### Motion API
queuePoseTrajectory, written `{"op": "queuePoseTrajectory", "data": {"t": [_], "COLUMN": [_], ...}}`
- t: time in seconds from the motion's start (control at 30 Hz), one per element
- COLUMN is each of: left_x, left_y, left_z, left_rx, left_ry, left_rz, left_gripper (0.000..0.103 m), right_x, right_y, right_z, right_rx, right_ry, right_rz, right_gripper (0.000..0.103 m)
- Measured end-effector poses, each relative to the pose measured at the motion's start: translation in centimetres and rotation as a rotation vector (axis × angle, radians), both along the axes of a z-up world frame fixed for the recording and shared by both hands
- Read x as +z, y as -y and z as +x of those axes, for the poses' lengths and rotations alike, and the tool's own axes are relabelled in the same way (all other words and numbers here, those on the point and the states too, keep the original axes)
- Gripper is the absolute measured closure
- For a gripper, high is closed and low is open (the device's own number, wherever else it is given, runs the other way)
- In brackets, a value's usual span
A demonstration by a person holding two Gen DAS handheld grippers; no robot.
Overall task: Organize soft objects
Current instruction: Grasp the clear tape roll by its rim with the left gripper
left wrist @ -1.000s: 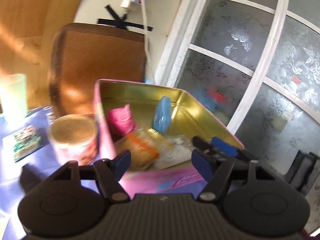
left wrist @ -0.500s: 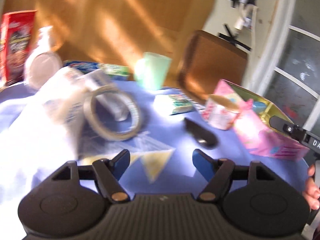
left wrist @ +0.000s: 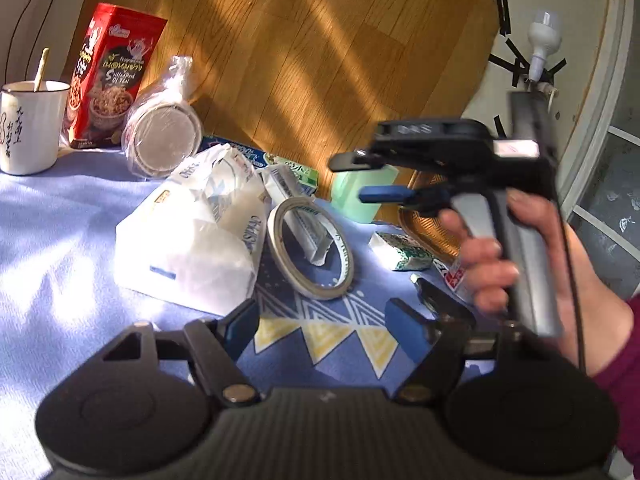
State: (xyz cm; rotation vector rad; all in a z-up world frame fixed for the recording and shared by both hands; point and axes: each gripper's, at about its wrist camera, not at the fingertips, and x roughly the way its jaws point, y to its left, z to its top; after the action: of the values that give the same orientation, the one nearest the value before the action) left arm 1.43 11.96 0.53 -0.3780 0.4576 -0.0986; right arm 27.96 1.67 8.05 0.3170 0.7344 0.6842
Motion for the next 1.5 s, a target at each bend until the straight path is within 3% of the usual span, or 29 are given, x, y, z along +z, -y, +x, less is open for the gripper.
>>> {"op": "queuePoseTrajectory", "data": {"t": [0.13, 0.27, 0.37, 0.57, 0.7, 0.8, 0.87, 1.0, 1.03, 1.1, 1.13, 1.17, 1.33, 1.4, 1.47, 1.5], "left_x": [0.0, 0.0, -0.1, -0.1, 0.0, -0.1, -0.1, -0.1, -0.1, -0.1, -0.1, -0.2, -0.7, -0.6, -0.6, -0.7], "left_y": [0.2, -0.1, -0.3, -0.2, -0.6, -0.7, -0.8, -0.8, -0.7, -0.5, -0.4, -0.3, 0.6, 1.8, 3.6, 4.6], "left_z": [-0.3, -0.3, -0.3, -0.4, -0.7, -0.7, -0.6, -0.5, -0.5, -0.4, -0.2, 0.0, 1.4, 1.7, 1.9, 1.9], "left_rx": [-0.003, -0.006, -0.006, -0.002, 0.008, 0.012, 0.012, 0.021, 0.025, 0.026, 0.022, 0.018, -0.035, -0.055, -0.109, -0.125], "left_ry": [0.022, 0.027, 0.030, 0.034, 0.046, 0.041, 0.035, 0.029, 0.028, 0.019, 0.007, -0.007, -0.094, -0.118, -0.129, -0.139], "left_rz": [0.001, -0.022, -0.036, -0.037, -0.057, -0.070, -0.076, -0.064, -0.057, -0.045, -0.037, -0.032, -0.005, 0.048, 0.116, 0.147], "left_gripper": [0.029, 0.029, 0.026, 0.025, 0.025, 0.022, 0.022, 0.022, 0.022, 0.022, 0.025, 0.027, 0.045, 0.054, 0.080, 0.082], "right_x": [-1.5, -3.3, -3.8, -4.2, -4.3, -3.3, -2.8, -2.9, -3.1, -3.9, -4.3, -4.7, -4.6, -4.5, -4.6, -4.5], "right_y": [-2.7, -2.5, -0.7, 3.7, 7.0, 8.1, 7.8, 5.3, 4.6, 3.4, 3.6, 3.6, 6.5, 7.4, 8.4, 8.9], "right_z": [4.4, 5.4, 4.3, -1.8, -7.0, -10.5, -11.6, -11.0, -10.9, -10.4, -10.7, -10.7, -13.2, -15.0, -16.6, -17.4], "right_rx": [0.025, 0.079, 0.146, 0.265, 0.309, 0.234, 0.193, 0.190, 0.188, 0.187, 0.185, 0.176, 0.102, 0.076, 0.052, 0.023], "right_ry": [-0.138, -0.267, -0.328, -0.346, -0.298, -0.142, -0.050, 0.023, 0.035, 0.047, 0.043, 0.037, 0.035, 0.053, 0.073, 0.094], "right_rz": [0.027, 0.092, 0.163, 0.175, 0.193, 0.073, -0.003, -0.062, -0.085, -0.136, -0.153, -0.153, -0.126, -0.137, -0.135, -0.145], "right_gripper": [0.040, 0.040, 0.041, 0.041, 0.041, 0.041, 0.040, 0.042, 0.043, 0.058, 0.079, 0.084, 0.087, 0.088, 0.088, 0.088]}}
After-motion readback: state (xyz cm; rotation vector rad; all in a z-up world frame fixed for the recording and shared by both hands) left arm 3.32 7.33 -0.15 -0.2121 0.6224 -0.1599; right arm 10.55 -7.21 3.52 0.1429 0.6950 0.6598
